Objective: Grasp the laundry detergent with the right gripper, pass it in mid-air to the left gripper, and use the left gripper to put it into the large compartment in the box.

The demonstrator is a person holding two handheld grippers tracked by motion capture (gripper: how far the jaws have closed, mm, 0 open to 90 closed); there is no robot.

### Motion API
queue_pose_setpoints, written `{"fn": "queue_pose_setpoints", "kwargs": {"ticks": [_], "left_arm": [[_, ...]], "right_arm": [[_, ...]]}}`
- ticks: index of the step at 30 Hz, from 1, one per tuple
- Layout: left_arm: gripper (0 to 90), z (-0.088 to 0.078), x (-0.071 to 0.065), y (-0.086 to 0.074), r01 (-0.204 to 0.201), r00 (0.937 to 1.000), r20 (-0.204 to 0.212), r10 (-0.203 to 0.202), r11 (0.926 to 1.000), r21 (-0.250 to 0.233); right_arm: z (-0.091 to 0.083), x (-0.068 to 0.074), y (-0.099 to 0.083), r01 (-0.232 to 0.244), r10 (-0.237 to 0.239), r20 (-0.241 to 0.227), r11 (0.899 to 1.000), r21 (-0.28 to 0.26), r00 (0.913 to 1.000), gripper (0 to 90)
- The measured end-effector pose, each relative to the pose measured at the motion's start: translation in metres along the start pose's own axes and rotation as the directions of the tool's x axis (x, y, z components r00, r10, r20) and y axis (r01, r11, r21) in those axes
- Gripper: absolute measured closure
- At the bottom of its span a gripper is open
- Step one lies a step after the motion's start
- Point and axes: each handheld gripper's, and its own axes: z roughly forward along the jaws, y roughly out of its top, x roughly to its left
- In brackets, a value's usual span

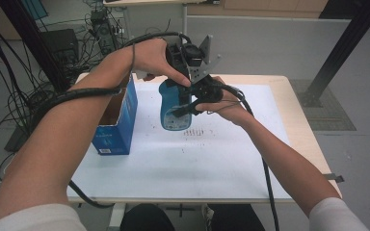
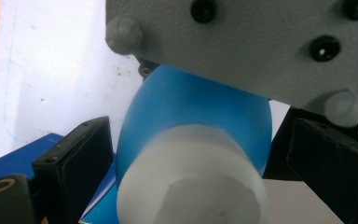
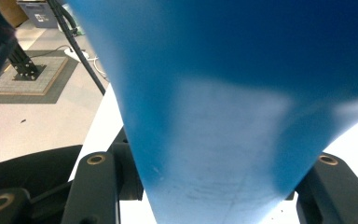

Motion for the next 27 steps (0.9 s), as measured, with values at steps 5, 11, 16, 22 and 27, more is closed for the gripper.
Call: {"fn": "queue_pose_setpoints", "kwargs": {"ticks": [5,11,16,22,27], "left_arm": [[7.4,0.0013,0.0004,-0.0003,-0.001,1.0,-0.001,0.001,1.0,0.002],[7.4,0.0019,0.0016,-0.001,0.0,1.0,-0.001,0.0,1.0,-0.003],[7.5,0.0033,0.001,-0.0013,-0.002,1.0,0.001,0.002,1.0,-0.001],[7.5,0.0041,0.001,0.0002,-0.007,1.0,0.003,0.007,1.0,0.005],[7.5,0.0039,0.0016,0.0,-0.003,1.0,0.001,0.003,1.0,0.001]], "right_arm": [[0.0017,0.0002,0.0008,0.01,-0.01,0.005,1.0,-0.004,0.9999,44.3],[0.0026,0.0002,0.0014,0.021,-0.021,0.006,1.0,-0.01,0.9998,44.2],[0.0023,0.0,0.0012,0.016,-0.016,0.004,1.0,-0.011,0.9999,44.2],[0.0022,0.0007,0.0013,0.013,-0.013,0.003,1.0,-0.01,0.9999,44.2],[0.0014,0.0001,0.0013,0.015,-0.015,0.003,1.0,-0.016,0.9999,44.2]]}}
